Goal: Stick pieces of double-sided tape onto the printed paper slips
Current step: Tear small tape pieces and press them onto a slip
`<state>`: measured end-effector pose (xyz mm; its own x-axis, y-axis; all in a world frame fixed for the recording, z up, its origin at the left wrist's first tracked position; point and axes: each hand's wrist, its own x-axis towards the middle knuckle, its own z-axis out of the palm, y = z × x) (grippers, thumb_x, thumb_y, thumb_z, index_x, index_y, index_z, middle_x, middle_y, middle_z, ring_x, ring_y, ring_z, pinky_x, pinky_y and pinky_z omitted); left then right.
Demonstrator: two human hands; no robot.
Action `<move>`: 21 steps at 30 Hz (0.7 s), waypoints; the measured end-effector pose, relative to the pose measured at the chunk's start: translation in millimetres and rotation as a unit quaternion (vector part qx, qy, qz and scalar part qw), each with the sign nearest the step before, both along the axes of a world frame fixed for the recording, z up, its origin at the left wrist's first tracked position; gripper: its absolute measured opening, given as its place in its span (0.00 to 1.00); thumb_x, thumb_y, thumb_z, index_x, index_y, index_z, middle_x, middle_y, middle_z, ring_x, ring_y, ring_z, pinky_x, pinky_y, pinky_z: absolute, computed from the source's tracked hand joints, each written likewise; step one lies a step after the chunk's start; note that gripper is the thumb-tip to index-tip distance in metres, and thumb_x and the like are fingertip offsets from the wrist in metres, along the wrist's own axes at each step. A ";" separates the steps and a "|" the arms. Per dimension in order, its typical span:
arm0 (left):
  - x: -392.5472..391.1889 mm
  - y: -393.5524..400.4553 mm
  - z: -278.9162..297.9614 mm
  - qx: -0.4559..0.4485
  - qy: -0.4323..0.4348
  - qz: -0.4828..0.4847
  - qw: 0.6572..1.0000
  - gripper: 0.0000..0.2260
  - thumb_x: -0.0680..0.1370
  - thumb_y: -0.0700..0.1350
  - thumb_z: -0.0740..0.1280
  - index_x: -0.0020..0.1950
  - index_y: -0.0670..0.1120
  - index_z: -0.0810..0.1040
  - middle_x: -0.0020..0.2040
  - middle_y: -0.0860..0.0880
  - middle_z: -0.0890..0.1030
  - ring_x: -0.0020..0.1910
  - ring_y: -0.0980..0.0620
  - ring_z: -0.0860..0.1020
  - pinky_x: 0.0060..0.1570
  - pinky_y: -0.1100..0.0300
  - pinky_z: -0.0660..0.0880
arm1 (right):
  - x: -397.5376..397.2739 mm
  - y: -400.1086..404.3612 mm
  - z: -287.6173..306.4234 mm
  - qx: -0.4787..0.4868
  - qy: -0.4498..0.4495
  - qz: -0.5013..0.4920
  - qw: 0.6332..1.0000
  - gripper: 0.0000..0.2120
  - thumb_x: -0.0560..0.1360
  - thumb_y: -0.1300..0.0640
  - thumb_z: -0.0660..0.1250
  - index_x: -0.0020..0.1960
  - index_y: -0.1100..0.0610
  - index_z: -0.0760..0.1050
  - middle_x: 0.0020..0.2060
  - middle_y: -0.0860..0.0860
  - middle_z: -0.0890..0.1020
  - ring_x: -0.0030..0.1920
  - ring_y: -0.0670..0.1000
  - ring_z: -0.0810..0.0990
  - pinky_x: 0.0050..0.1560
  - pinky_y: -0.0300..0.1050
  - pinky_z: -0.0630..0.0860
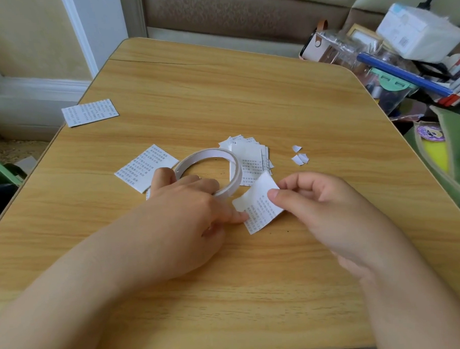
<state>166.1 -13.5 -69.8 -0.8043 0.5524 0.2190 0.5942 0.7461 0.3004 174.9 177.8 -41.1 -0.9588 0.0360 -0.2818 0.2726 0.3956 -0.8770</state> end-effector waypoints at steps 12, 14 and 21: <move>-0.6 0.5 8.2 0.066 -0.017 0.010 0.998 0.14 0.71 0.50 0.59 0.47 0.61 0.83 0.30 0.55 0.69 0.30 0.56 0.67 0.37 0.60 0.61 | -4.1 -2.6 -3.4 0.058 0.105 -0.076 0.990 0.05 0.68 0.59 0.73 0.36 0.54 0.78 0.32 0.49 0.84 0.36 0.56 0.82 0.39 0.48 0.77; -1.1 0.8 17.1 0.140 -0.018 0.054 0.989 0.14 0.72 0.52 0.57 0.45 0.60 0.83 0.31 0.55 0.73 0.35 0.56 0.70 0.39 0.62 0.62 | -6.8 0.0 1.1 0.012 0.146 -0.118 0.982 0.06 0.68 0.60 0.73 0.35 0.54 0.78 0.30 0.46 0.83 0.32 0.49 0.79 0.36 0.41 0.73; -4.7 14.3 51.4 0.483 -0.140 0.215 0.837 0.06 0.70 0.47 0.66 0.39 0.55 0.83 0.30 0.48 0.64 0.23 0.57 0.60 0.22 0.72 0.58 | -8.9 -15.9 23.1 -0.283 0.240 -0.150 0.916 0.09 0.63 0.64 0.71 0.29 0.52 0.80 0.32 0.49 0.83 0.34 0.43 0.80 0.36 0.31 0.75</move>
